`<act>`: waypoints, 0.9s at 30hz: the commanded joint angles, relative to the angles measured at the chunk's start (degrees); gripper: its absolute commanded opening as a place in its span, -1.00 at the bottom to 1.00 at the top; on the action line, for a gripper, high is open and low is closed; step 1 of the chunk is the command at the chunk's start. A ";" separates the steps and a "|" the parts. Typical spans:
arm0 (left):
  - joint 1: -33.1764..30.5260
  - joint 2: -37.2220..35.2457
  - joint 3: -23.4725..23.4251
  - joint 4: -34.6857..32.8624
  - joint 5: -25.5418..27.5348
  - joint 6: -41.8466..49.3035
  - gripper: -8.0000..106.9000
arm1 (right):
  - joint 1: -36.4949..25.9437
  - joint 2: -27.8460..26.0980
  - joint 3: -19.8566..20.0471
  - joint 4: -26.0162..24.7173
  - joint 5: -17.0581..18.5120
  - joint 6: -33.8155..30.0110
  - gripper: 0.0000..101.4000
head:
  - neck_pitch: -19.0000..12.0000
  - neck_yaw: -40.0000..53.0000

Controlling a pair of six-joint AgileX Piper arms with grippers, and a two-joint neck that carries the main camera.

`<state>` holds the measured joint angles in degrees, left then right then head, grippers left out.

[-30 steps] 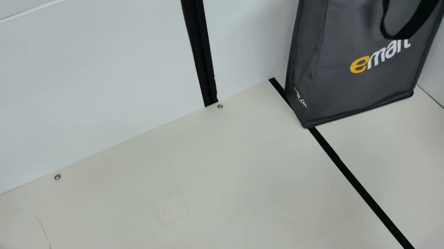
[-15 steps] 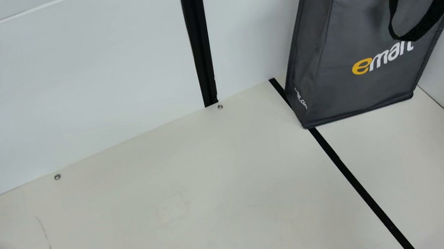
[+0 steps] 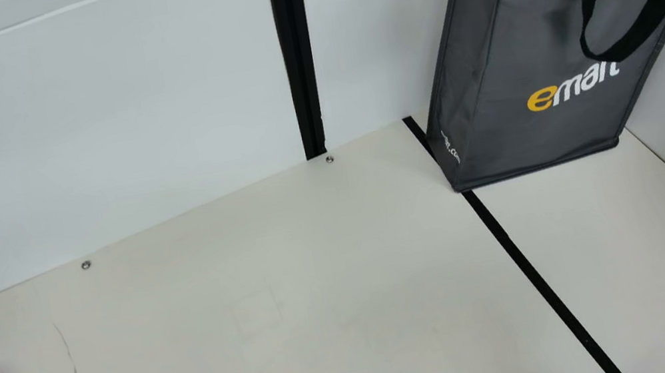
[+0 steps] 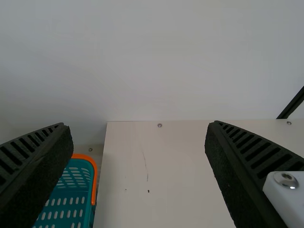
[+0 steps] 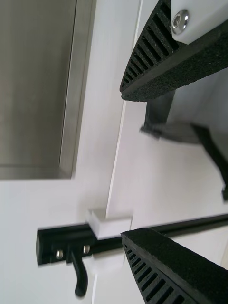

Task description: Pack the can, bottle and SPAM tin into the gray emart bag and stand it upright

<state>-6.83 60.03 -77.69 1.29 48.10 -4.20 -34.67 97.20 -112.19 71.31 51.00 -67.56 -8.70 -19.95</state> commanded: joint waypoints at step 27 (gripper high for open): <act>0.00 0.00 0.00 0.00 0.00 0.00 0.71 | 26.72 -10.34 24.05 -25.04 -21.62 19.26 0.87 | -1.30 -0.05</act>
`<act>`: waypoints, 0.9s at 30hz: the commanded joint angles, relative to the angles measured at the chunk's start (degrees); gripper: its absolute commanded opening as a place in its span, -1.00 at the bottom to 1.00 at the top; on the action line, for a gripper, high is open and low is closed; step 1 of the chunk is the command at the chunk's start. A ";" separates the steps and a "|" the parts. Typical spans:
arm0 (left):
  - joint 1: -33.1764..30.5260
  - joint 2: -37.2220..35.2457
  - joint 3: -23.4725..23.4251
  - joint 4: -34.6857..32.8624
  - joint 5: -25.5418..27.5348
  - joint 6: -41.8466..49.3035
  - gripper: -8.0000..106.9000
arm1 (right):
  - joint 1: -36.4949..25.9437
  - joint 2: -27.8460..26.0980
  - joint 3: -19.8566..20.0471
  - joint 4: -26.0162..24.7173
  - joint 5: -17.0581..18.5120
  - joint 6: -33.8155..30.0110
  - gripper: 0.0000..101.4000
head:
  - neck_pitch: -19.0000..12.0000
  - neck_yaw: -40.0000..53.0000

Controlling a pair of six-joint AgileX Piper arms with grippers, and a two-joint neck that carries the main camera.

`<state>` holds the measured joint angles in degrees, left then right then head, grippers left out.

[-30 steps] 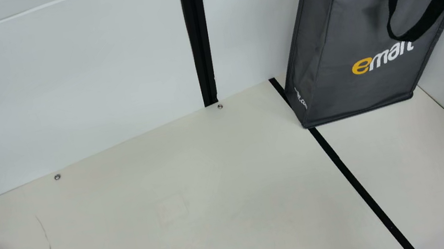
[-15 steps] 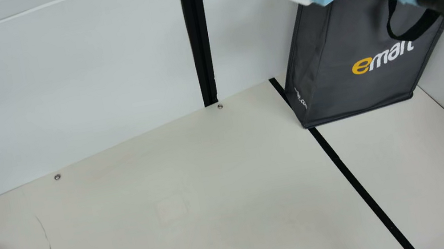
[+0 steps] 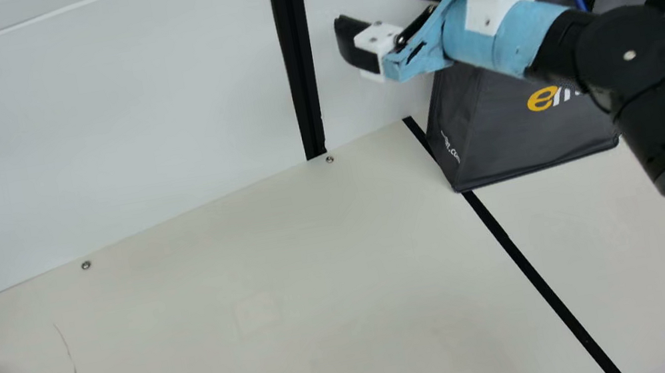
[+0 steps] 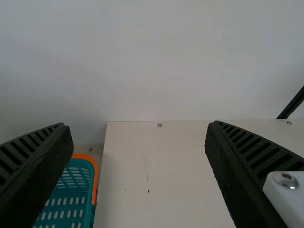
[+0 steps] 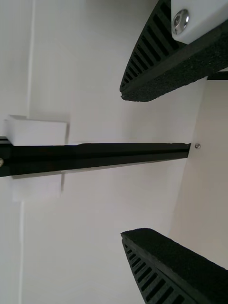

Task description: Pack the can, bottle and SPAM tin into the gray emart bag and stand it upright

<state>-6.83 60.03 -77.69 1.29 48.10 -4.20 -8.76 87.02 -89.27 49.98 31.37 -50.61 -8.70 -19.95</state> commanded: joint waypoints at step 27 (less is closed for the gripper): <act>0.00 0.00 0.00 0.00 0.00 0.00 0.71 | 10.42 -11.55 22.38 -40.75 -18.54 26.66 0.87 | -1.30 -0.05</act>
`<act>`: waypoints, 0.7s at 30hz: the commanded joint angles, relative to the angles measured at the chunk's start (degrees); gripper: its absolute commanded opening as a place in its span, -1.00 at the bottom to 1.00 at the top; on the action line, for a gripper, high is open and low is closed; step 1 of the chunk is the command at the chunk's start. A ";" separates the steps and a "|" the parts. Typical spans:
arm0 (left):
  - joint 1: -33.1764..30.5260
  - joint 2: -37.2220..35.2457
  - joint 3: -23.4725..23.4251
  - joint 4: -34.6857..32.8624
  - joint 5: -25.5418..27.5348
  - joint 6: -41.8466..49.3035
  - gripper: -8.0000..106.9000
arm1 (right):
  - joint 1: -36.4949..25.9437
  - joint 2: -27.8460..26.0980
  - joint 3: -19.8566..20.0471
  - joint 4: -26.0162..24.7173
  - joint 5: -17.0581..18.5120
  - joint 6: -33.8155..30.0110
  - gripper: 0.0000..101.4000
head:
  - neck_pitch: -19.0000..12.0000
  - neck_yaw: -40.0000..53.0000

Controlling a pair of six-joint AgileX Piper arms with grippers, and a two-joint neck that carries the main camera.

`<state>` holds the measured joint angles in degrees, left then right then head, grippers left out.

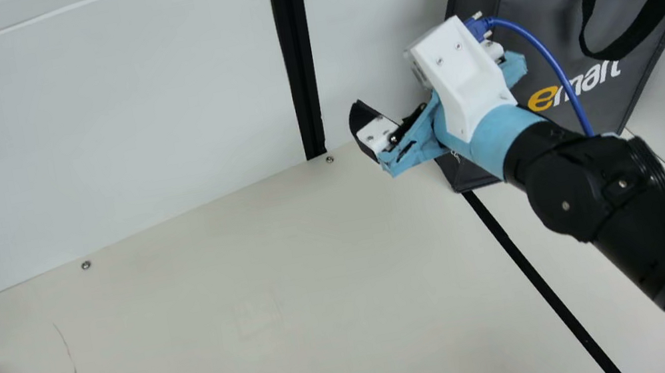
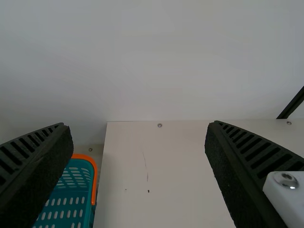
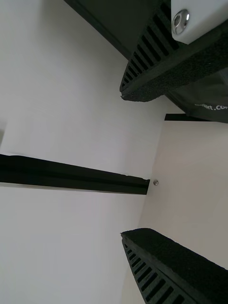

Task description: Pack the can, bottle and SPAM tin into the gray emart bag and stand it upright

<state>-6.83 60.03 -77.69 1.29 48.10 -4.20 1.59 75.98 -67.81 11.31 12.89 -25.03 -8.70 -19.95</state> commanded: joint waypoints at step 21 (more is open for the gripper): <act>0.00 0.00 0.00 0.00 0.00 0.00 0.71 | 1.44 -8.14 4.44 -12.00 5.42 8.83 0.87 | -1.30 -0.05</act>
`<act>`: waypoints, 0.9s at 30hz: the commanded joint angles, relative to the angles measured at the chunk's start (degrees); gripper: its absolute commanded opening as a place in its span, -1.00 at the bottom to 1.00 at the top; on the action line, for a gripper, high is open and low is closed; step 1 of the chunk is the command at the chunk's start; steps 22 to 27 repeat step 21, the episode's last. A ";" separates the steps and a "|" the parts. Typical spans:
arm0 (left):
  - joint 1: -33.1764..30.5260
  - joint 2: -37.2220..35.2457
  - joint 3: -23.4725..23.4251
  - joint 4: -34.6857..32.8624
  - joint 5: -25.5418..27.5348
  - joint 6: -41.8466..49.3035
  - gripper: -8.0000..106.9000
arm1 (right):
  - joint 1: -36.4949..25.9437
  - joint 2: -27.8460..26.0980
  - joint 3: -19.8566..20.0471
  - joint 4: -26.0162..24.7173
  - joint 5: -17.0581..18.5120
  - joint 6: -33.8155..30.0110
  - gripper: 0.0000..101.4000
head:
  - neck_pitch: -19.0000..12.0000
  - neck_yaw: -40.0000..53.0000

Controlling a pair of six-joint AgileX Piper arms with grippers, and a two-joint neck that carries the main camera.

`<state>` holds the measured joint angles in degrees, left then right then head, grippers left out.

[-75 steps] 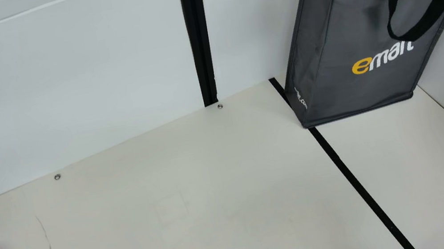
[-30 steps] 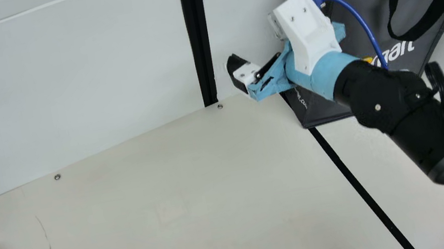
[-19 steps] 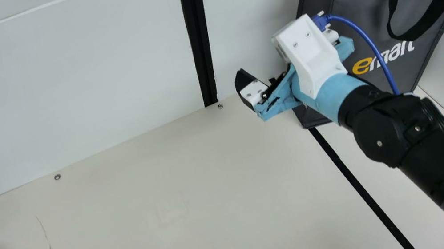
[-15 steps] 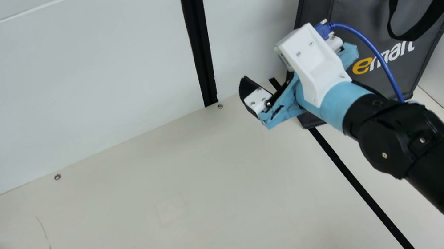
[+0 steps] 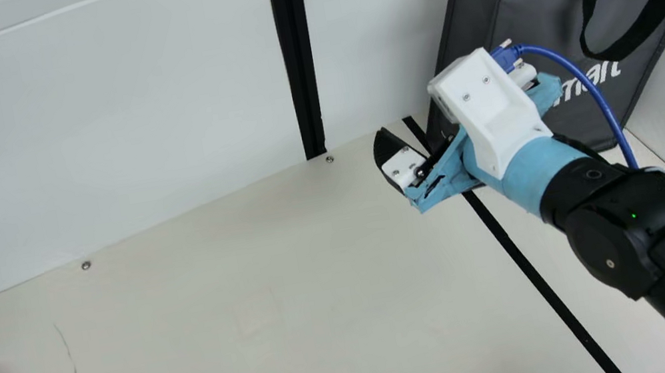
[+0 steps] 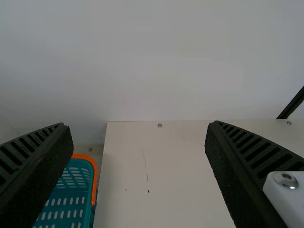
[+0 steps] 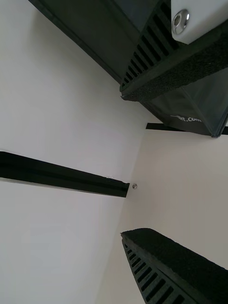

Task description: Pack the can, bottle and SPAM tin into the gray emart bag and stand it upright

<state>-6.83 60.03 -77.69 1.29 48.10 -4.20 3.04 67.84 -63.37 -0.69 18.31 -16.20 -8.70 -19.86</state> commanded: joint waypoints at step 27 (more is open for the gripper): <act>0.00 0.00 0.00 0.00 0.00 0.00 0.71 | 0.00 0.00 0.00 0.00 0.05 0.00 0.87 | -1.30 -0.14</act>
